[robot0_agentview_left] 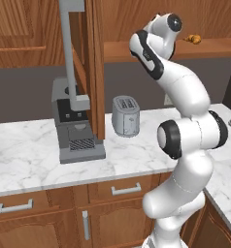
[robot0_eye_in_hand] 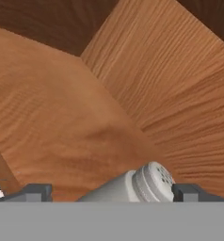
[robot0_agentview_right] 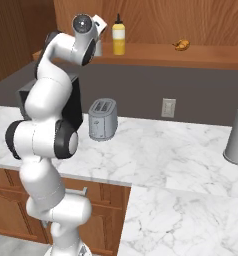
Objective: Pick the shaker and mustard from the counter and place them in the cabinet.
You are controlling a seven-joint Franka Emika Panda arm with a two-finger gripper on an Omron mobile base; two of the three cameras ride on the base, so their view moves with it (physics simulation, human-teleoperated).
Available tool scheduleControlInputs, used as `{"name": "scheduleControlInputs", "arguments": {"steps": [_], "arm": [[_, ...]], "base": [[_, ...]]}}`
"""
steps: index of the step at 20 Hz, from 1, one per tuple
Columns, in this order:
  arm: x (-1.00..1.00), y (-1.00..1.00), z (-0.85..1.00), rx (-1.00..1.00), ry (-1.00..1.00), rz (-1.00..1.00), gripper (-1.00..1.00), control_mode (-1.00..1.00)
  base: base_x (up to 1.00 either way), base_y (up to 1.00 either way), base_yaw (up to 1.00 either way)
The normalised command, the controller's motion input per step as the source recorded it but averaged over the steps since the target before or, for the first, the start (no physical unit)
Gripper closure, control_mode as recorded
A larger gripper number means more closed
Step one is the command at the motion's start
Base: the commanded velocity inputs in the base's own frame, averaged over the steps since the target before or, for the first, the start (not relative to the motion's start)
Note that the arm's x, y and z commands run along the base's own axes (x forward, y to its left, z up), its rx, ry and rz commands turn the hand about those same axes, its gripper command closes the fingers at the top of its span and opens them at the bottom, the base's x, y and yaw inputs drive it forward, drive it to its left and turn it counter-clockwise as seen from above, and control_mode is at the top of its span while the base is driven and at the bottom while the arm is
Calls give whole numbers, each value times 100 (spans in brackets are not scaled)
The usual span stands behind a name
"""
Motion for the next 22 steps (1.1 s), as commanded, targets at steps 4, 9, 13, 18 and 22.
{"name": "scheduleControlInputs", "arguments": {"steps": [4, 9, 13, 18, 22], "arm": [[2, -3, -6, -13, -4, 0, -100, -100], [-62, 0, 24, -8, -14, 0, -100, -100], [-73, 0, 9, -3, -12, 0, -100, -100], [-89, 0, -1, 0, -4, 0, -100, -100], [-100, 0, -8, 4, 0, -4, -100, -100]], "base": [[0, 0, 0], [0, 0, 0], [0, 0, 0], [0, 0, 0], [0, 0, 0]]}}
